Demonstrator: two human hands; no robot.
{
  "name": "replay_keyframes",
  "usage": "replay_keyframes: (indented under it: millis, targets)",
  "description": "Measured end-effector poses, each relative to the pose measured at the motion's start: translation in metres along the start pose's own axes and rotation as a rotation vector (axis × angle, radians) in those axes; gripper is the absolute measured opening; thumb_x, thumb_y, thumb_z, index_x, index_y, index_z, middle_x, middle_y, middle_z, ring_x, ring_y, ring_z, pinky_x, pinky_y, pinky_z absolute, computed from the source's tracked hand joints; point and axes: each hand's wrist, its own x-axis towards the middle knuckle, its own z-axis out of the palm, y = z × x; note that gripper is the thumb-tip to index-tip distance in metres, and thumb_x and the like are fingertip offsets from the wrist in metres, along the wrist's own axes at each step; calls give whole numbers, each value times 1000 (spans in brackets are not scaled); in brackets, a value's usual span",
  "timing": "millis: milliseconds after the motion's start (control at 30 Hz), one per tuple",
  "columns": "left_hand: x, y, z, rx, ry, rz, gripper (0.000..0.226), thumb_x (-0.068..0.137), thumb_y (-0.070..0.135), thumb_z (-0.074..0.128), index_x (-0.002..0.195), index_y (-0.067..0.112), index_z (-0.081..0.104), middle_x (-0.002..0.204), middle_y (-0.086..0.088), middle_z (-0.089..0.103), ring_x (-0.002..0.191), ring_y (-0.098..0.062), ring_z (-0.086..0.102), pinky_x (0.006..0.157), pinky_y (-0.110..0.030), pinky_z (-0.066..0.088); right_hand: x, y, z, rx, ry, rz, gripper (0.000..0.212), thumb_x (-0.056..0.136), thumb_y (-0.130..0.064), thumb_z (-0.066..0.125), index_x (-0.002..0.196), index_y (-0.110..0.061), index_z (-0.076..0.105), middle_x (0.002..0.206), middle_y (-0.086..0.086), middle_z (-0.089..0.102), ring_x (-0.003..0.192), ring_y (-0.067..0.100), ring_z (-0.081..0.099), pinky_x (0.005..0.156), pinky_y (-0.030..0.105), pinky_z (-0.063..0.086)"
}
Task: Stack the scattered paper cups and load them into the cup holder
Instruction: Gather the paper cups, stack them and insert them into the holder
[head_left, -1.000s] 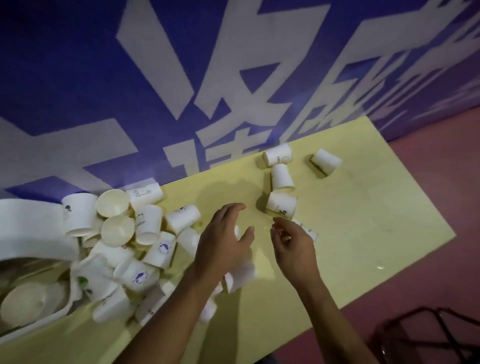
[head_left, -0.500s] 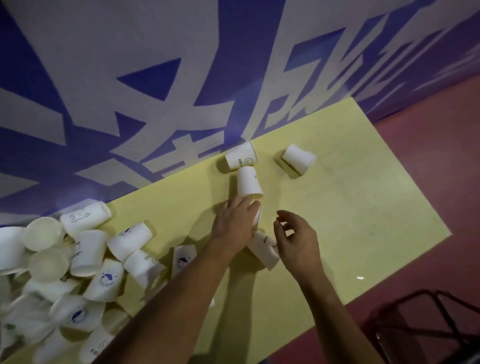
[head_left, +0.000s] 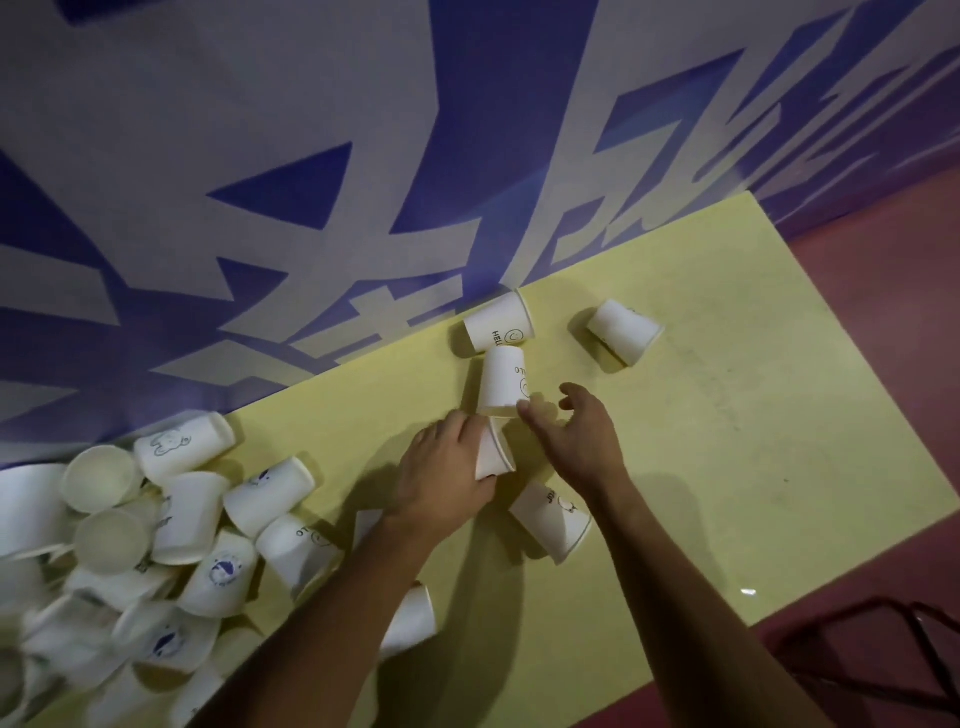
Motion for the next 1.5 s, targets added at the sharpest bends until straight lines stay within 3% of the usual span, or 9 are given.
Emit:
replay_keyframes:
  millis: [200, 467, 667, 800, 933, 1100, 1233, 1400, 1500]
  targets:
    - [-45, -11, -12, -428, 274, -260, 68, 65, 38, 87, 119, 30, 47, 111, 3, 64, 98, -22, 61, 79, -36, 53, 21, -29, 35, -232, -134, 74, 107, 57, -100, 41, 107, -9, 64, 103, 10, 59, 100, 32, 59, 88, 49, 53]
    - [-73, -27, -23, -823, 360, -334, 86, 71, 72, 72, 139, 24, 48, 134, 8, 60, 124, -12, 56, 100, -33, 49, 0, -32, 44, 66, -8, -65, 62, 75, -44, 81, 117, -10, 52, 110, 9, 61, 102, 31, 60, 82, 41, 52]
    - [-90, -24, -43, -1023, 423, -280, 58, 84, 58, 61, 131, 25, 52, 120, 8, 65, 110, -12, 63, 92, -29, 52, -44, -25, 33, 209, 110, -344, 85, 72, -36, 89, 141, -15, 43, 127, -7, 47, 111, 21, 58, 87, 39, 57]
    - [-110, -29, -51, -1066, 495, -300, 52, 77, 57, 66, 120, 33, 51, 109, 18, 66, 99, -5, 65, 80, -19, 51, -78, -32, 32, 198, 168, -447, 85, 68, -41, 92, 137, -16, 48, 124, -8, 50, 107, 17, 58, 84, 40, 56]
    - [-140, -40, -56, -1133, 515, -267, 70, 76, 57, 65, 134, 20, 48, 126, 4, 61, 105, 2, 63, 82, -13, 50, -114, -42, 39, 203, 177, -493, 83, 66, -43, 94, 132, -15, 53, 121, -6, 56, 107, 11, 55, 86, 36, 53]
    - [-193, -79, -55, -1221, 581, -276, 73, 89, 67, 59, 144, 19, 48, 145, -2, 56, 136, -24, 52, 111, -45, 43, -165, -61, 62, 219, 99, -576, 77, 65, -46, 94, 128, -23, 55, 119, -16, 54, 111, 6, 55, 90, 23, 47]
    - [-236, -103, -64, -1285, 636, -275, 51, 85, 44, 61, 132, 24, 53, 128, 12, 65, 120, -9, 60, 97, -21, 48, -200, -80, 88, 192, 46, -644, 73, 70, -49, 91, 129, -25, 56, 121, -17, 54, 114, 1, 54, 90, 9, 41]
    - [-303, -166, -73, -1287, 627, -235, 59, 76, 38, 70, 130, 21, 52, 122, -2, 61, 110, -22, 60, 88, -36, 52, -255, -115, 141, 188, 14, -689, 65, 74, -45, 88, 128, -28, 57, 123, -19, 56, 117, 3, 56, 92, 13, 45]
    - [-345, -202, -84, -1223, 618, -255, 65, 71, 41, 77, 129, 32, 50, 122, 11, 62, 111, -17, 62, 87, -33, 52, -289, -134, 180, 196, -6, -706, 65, 74, -45, 88, 130, -29, 57, 124, -18, 57, 117, 6, 57, 92, 25, 50]
